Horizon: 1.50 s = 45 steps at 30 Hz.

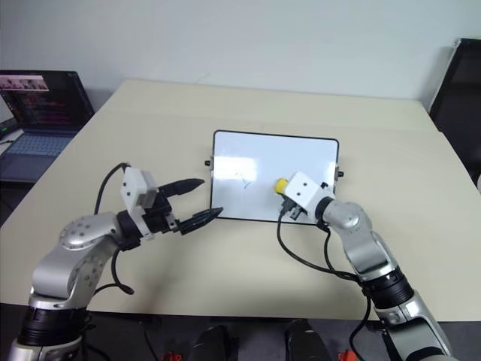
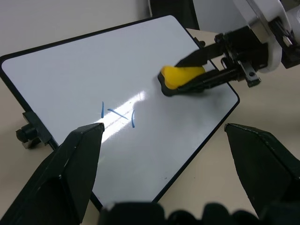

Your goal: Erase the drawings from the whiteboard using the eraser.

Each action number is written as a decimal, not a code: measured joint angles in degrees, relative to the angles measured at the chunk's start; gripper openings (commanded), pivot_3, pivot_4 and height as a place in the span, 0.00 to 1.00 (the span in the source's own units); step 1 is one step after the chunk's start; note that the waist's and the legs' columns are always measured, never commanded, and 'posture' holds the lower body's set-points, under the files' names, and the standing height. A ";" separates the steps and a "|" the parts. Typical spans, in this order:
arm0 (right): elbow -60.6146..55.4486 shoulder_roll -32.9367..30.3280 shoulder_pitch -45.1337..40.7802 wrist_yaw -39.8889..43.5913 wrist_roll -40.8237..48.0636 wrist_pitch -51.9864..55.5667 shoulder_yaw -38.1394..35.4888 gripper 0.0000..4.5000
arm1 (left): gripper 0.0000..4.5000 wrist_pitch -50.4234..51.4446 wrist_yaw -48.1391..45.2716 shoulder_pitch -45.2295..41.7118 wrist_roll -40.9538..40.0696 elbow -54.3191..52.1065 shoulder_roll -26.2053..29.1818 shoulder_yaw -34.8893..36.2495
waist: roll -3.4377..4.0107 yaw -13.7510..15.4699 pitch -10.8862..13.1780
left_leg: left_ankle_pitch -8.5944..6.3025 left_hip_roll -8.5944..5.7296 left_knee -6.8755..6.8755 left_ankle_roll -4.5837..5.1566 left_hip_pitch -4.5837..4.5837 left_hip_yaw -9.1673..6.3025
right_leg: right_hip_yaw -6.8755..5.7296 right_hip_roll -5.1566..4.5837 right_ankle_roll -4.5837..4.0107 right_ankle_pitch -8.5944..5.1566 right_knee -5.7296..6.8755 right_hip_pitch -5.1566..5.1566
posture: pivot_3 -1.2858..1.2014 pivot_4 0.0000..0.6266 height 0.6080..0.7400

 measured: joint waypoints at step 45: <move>-18.38 4.28 15.44 0.99 14.87 -0.16 -8.50 0.24 | 1.00 -8.11 5.94 9.28 2.81 6.31 -2.20 8.14 | -0.02 0.05 -0.01 | -0.17 0.02 -0.20 -0.24 0.03 -0.11 | -0.11 0.04 -0.22 -0.66 0.54 -0.20 | 0.52 0.24 1.00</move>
